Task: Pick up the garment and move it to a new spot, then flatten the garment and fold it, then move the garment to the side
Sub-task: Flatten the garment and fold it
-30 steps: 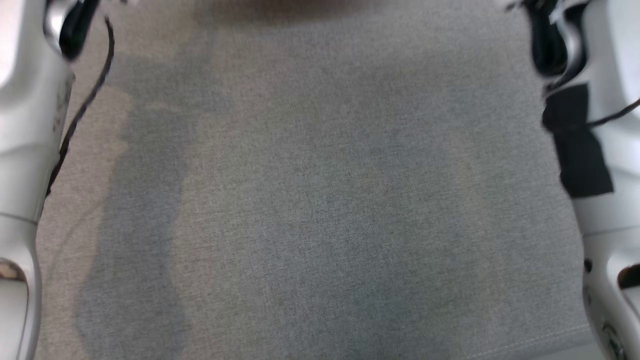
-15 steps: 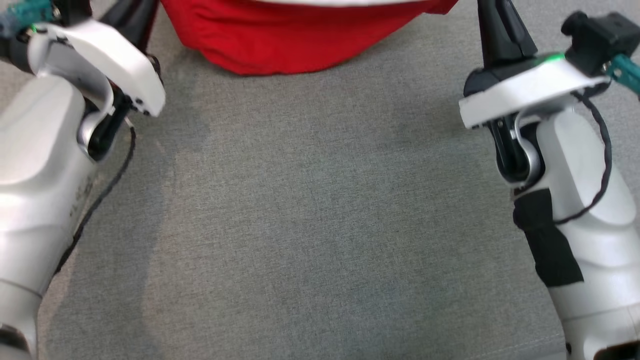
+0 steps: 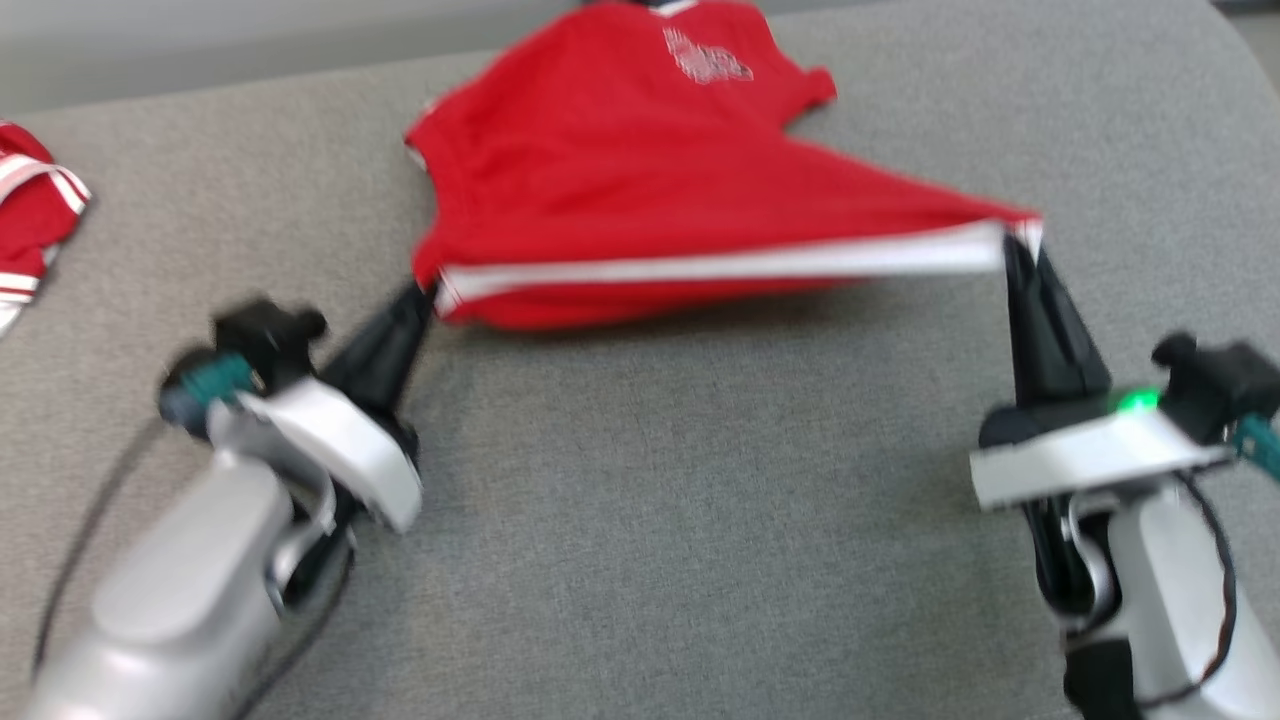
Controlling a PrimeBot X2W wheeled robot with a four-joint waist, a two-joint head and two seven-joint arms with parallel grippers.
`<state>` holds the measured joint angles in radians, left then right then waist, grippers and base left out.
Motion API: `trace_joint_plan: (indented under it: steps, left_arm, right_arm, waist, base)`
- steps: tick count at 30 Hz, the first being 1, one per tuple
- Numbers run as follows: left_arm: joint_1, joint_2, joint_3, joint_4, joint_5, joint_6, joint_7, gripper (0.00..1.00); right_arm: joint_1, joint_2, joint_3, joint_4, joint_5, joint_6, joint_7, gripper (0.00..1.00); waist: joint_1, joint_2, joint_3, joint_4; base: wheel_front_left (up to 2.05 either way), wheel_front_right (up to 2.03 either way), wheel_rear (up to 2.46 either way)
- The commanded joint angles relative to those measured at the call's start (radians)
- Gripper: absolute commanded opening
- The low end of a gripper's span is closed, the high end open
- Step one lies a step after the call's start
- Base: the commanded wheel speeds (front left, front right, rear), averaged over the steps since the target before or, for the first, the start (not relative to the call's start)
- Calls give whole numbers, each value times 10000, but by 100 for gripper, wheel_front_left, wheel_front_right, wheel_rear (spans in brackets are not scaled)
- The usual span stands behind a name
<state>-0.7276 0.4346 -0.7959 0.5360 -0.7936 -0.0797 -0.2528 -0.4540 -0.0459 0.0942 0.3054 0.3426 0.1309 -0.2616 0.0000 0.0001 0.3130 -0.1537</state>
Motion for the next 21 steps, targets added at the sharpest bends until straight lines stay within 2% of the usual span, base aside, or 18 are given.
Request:
trace_joint_plan:
  steps: [1,7,8,11,21]
  left_arm:
    - [643,52,-55,-328,148,256,-74,0]
    - [2728,38,-72,-1654,452,1098,-126,0]
    - [3301,5,-5,-2059,564,1350,-128,0]
    - [4047,-61,22,-2562,749,1665,-131,0]
    - [5620,-16,132,-3725,914,2170,-134,0]
  right_arm:
    - [622,-84,-118,-219,-143,-1,-49,0]
    - [2446,-166,-201,-830,-328,-1,-50,0]
    - [2875,-162,-276,-977,-339,0,-50,0]
    - [3434,-142,-402,-1231,-403,0,-50,0]
    - [4992,-100,-518,-2105,-430,0,-50,0]
  waist:
    - [0,-1,-563,195]
    - [0,-1,-1359,279]
    - [0,-1,-1591,264]
    - [0,-1,-1894,228]
    - [0,-1,-2678,48]
  base:
    - [0,0,0]
    - [0,0,0]
    - [0,0,0]
    - [0,0,0]
    - [0,0,0]
